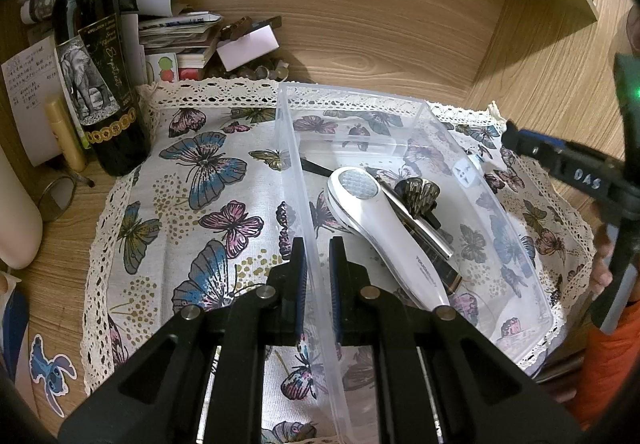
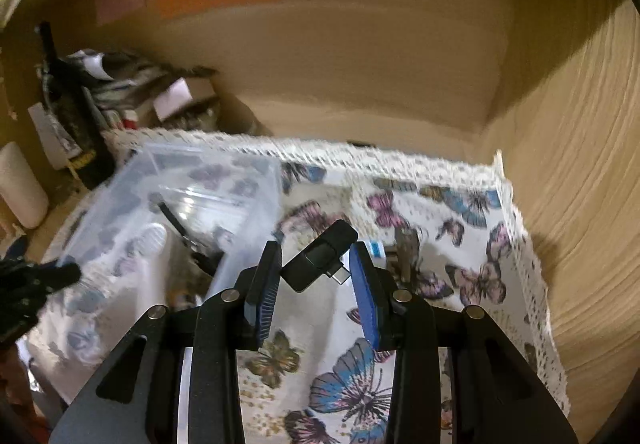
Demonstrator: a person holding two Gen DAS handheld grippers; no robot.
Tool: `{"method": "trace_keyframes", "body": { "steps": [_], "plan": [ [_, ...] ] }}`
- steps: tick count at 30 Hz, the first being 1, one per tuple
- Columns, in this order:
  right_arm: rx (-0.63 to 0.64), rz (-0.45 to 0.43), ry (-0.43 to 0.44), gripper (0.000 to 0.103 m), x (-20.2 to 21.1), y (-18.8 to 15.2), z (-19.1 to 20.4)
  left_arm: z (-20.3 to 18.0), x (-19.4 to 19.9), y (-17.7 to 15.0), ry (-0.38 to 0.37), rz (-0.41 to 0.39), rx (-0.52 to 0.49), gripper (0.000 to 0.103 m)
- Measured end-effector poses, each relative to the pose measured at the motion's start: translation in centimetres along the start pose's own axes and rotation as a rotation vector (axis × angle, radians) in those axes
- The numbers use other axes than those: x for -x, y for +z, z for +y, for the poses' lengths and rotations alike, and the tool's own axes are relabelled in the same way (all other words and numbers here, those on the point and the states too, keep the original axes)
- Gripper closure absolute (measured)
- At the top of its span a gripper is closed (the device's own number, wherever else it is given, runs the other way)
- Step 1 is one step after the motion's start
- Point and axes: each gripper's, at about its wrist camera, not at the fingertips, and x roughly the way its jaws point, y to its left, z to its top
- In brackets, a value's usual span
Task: Organize rigid objects
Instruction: 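Grasp the black stick on the cloth with the right tool, then lower the black stick into the box and open the right tool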
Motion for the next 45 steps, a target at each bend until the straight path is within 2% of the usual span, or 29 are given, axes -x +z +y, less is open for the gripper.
{"method": "trace_keyframes", "body": {
  "steps": [6,12,22,31,40,45],
  "plan": [
    [0.043,-0.056,0.038,0.071,1.4,1.1,2.0,0.0,0.0,0.0,0.000,0.000,0.000,0.094],
    [0.109,-0.066,0.079,0.071,1.8,1.3,4.5,0.0,0.0,0.0,-0.001,0.000,0.000,0.094],
    [0.216,0.041,0.130,0.071,-1.4,-0.1,8.2,0.0,0.0,0.0,0.000,0.000,0.000,0.094],
    [0.242,0.139,0.150,0.071,-3.7,-1.0,8.6,0.0,0.0,0.0,0.000,0.000,0.000,0.094],
    [0.246,0.147,0.151,0.070,-3.7,-1.1,8.4,0.0,0.0,0.0,0.000,0.000,0.001,0.094],
    [0.244,0.121,0.148,0.061,-3.0,-0.9,8.1,0.0,0.0,0.0,0.000,0.000,-0.001,0.094]
  ]
}}
